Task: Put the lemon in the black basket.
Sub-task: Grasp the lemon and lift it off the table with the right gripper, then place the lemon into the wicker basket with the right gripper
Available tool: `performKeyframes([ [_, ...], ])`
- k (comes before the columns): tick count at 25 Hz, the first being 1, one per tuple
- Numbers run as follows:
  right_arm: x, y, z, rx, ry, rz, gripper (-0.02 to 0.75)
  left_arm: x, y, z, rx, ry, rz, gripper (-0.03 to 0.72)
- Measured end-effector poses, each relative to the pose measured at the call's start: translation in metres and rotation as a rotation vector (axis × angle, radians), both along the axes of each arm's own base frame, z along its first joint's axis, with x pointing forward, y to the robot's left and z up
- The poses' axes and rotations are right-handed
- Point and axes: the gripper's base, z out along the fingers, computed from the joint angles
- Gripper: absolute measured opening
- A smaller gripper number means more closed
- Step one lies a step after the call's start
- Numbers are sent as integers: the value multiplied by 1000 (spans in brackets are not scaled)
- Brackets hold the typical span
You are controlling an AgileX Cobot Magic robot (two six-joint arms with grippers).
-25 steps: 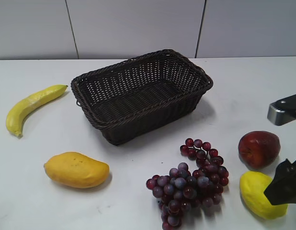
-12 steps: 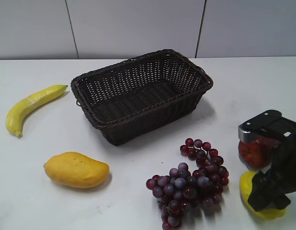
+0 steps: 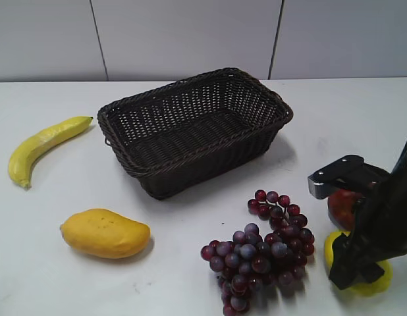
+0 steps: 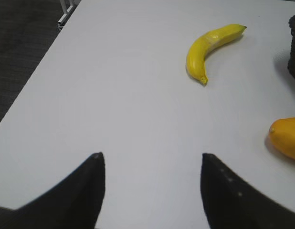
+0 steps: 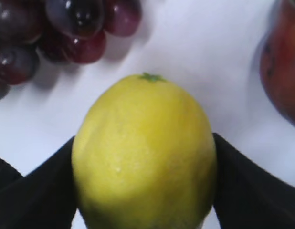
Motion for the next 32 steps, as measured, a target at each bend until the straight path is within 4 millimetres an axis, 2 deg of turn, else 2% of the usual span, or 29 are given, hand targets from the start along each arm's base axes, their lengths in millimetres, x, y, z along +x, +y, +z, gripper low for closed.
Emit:
performKeyframes([
  [3, 8, 5, 16, 8, 64, 20, 547, 0, 0, 0, 0, 0, 0, 470],
  [7, 27, 15, 52, 30, 104, 51, 547, 0, 0, 0, 0, 0, 0, 470],
  [14, 88, 36, 150, 155, -243, 71, 547, 0, 0, 0, 0, 0, 0, 470],
  [17, 115, 48, 181, 215, -362, 69, 547, 0, 0, 0, 0, 0, 0, 470],
  [18, 123, 53, 184, 228, -379, 71, 547, 0, 0, 0, 0, 0, 0, 470],
  [22, 158, 87, 172, 257, -403, 139, 547, 0, 0, 0, 0, 0, 0, 470],
  [25, 175, 125, 152, 273, -410, 200, 547, 0, 0, 0, 0, 0, 0, 470],
  [29, 191, 161, 112, 271, -407, 242, 547, 0, 0, 0, 0, 0, 0, 470],
  [32, 196, 176, 83, 262, -390, 254, 547, 0, 0, 0, 0, 0, 0, 470],
])
